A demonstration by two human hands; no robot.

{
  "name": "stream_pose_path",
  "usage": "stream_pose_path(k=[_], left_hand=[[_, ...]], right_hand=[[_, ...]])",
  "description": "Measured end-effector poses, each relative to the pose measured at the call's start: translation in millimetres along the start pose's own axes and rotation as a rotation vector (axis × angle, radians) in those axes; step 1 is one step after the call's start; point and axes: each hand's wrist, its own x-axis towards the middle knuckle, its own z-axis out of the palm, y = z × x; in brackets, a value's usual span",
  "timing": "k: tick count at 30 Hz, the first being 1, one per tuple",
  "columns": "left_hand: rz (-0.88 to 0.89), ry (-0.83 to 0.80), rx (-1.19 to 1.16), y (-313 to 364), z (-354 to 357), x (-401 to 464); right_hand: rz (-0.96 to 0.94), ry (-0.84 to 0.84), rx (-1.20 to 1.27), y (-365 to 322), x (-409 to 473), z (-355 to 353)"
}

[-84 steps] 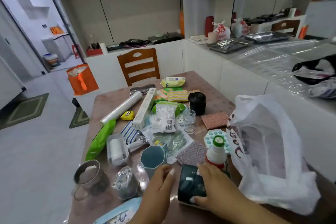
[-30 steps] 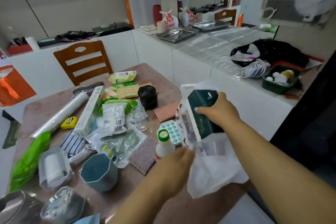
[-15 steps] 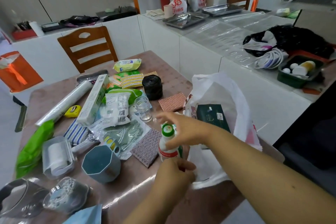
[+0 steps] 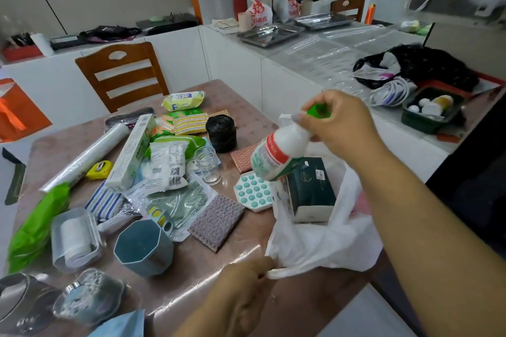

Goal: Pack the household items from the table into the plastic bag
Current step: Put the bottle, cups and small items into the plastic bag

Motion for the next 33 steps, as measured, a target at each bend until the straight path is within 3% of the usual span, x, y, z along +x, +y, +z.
stream_pose_path(k=[3,6,10,13,18,21,25,29,33], left_hand=[[0.072,0.039,-0.099,4.0,2.9,-8.0],[0.203,0.088,-0.129,8.5,4.9,-14.2],[0.352,0.064,-0.148,16.6,5.6,-19.8],[0.372,0.012,-0.122,17.0,9.4,-27.5],[0.352,0.01,-0.183,17.3,19.9,-40.9],[0.354,-0.001,-0.243,22.9,20.3,-47.9],[0.362,-0.022,-0.298,27.9,13.5,-46.0],[0.361,-0.041,-0.343,30.3,11.1,-37.6],[0.344,-0.078,-0.373,36.6,8.7,-28.5]], right_hand=[[0.003,-0.057,-0.086,-5.4,4.5,-17.9],[0.12,-0.219,-0.222,6.2,0.3,-9.5],[0.303,-0.474,-0.305,44.0,-23.1,25.1],[0.369,-0.561,-0.4,59.3,-34.0,43.3],[0.149,-0.581,-0.926,34.8,-17.6,48.0],[-0.029,-0.6,-0.91,16.8,-1.9,70.2],[-0.162,-0.928,-0.846,17.0,16.1,137.9],[-0.143,-1.044,-0.904,50.2,36.1,190.1],[0.059,-1.048,-0.999,81.4,58.8,201.9]])
